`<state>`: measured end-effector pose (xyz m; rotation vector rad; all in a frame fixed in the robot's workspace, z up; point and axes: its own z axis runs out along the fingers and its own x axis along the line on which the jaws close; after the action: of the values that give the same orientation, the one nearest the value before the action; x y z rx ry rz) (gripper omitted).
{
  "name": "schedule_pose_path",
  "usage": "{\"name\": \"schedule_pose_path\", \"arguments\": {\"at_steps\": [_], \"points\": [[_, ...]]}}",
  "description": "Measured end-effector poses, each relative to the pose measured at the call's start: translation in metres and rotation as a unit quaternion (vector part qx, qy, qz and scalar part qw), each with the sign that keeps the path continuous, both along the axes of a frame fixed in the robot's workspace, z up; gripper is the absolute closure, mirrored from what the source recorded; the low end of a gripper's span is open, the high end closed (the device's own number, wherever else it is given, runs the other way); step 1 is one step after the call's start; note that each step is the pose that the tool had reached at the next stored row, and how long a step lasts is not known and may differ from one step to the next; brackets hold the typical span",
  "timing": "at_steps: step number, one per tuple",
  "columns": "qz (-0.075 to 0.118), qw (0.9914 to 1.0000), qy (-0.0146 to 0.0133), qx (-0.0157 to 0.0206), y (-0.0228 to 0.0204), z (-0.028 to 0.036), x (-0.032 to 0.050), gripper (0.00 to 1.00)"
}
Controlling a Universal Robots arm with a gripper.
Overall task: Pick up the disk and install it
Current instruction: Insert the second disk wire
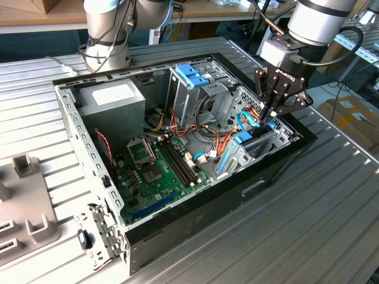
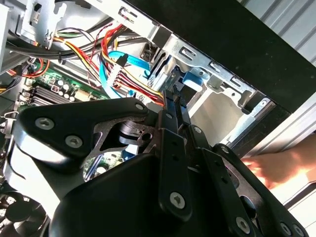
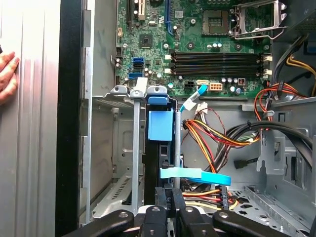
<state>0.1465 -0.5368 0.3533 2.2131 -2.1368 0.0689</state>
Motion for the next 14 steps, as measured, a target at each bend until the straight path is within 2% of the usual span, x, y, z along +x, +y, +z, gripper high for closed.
{"name": "schedule_pose_path", "arguments": {"at_steps": [10, 14], "points": [[0.000, 1.00000, -0.0001, 0.0000, 0.0000, -0.0026, -0.0021, 0.84], [0.000, 1.00000, 0.0000, -0.0004, -0.0001, -0.0072, -0.0024, 0.84]]}}
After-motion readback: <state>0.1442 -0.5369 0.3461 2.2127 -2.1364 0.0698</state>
